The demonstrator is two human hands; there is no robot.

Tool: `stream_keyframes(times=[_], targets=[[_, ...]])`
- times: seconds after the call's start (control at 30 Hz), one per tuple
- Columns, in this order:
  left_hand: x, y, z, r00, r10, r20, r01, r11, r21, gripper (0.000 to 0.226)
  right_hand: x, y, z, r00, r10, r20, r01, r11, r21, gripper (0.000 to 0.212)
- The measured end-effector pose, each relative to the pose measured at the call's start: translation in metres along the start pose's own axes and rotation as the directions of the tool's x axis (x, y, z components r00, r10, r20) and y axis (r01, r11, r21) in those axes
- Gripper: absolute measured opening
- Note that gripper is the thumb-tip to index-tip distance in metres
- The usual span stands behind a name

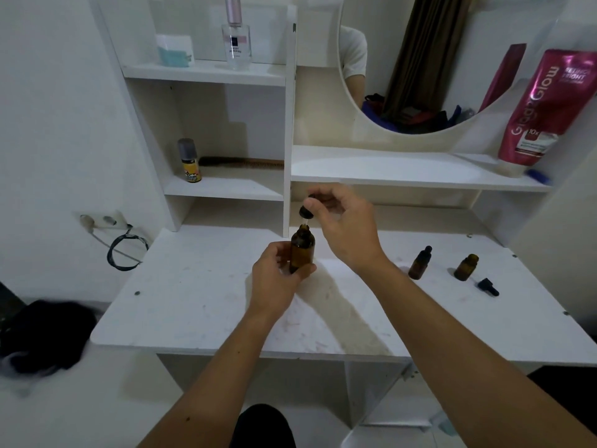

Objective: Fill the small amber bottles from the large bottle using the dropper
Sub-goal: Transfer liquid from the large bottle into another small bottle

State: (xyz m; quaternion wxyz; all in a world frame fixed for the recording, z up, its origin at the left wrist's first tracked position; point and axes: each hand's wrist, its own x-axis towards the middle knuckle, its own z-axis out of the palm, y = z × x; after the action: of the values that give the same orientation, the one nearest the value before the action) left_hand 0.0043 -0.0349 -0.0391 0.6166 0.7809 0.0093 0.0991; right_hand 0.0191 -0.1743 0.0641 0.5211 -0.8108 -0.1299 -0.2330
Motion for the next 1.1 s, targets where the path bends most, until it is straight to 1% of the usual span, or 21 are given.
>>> stream_keyframes(times=[0.07, 0.13, 0.23, 0.4, 0.53, 0.63, 0.73, 0.83, 1.0, 1.1], targets=[[0.0, 0.0, 0.0, 1.0, 0.001, 0.001, -0.001, 1.0, 0.012, 0.054, -0.001, 0.006, 0.005, 0.999, 0.029, 0.035, -0.028, 0.999, -0.039, 0.019], [0.0, -0.001, 0.001, 1.0, 0.002, 0.001, -0.002, 1.0, 0.023, 0.054, -0.002, 0.01, 0.009, 0.997, 0.054, 0.046, -0.051, 0.997, -0.06, 0.016], [0.0, -0.003, 0.001, 1.0, 0.014, -0.008, -0.014, 1.0, 0.025, 0.055, -0.005, 0.013, 0.013, 0.998, 0.055, 0.024, -0.053, 0.996, -0.066, 0.008], [0.002, -0.006, 0.002, 1.0, 0.015, -0.013, -0.014, 0.999, 0.043, 0.059, -0.008, 0.017, 0.015, 0.999, 0.04, 0.012, -0.038, 0.993, -0.11, 0.005], [0.002, -0.007, 0.002, 1.0, 0.017, -0.014, -0.016, 0.999, 0.041, 0.059, -0.008, 0.019, 0.015, 0.999, 0.038, 0.017, -0.036, 0.992, -0.119, 0.006], [0.002, -0.007, 0.003, 1.0, 0.01, -0.011, -0.009, 0.999, 0.048, 0.056, -0.009, 0.017, 0.015, 0.999, 0.04, 0.028, -0.036, 0.991, -0.126, 0.01], [0.001, -0.006, 0.003, 1.0, 0.004, -0.005, -0.004, 0.999, 0.051, 0.055, -0.008, 0.013, 0.012, 0.999, 0.028, 0.021, -0.025, 0.993, -0.115, 0.015], [0.0, -0.003, 0.003, 1.0, -0.004, -0.004, 0.005, 0.998, 0.061, 0.056, -0.005, 0.003, 0.006, 1.0, 0.022, -0.004, -0.022, 0.996, -0.083, 0.015], [-0.001, -0.003, 0.005, 1.0, 0.003, -0.015, -0.002, 0.995, 0.101, 0.058, 0.004, -0.019, -0.007, 0.997, -0.038, -0.061, 0.037, 0.999, -0.012, 0.014], [-0.002, 0.0, 0.006, 0.999, 0.011, -0.039, -0.006, 0.993, 0.122, 0.061, 0.008, -0.025, -0.014, 0.994, -0.063, -0.092, 0.063, 0.998, 0.0, 0.016]])
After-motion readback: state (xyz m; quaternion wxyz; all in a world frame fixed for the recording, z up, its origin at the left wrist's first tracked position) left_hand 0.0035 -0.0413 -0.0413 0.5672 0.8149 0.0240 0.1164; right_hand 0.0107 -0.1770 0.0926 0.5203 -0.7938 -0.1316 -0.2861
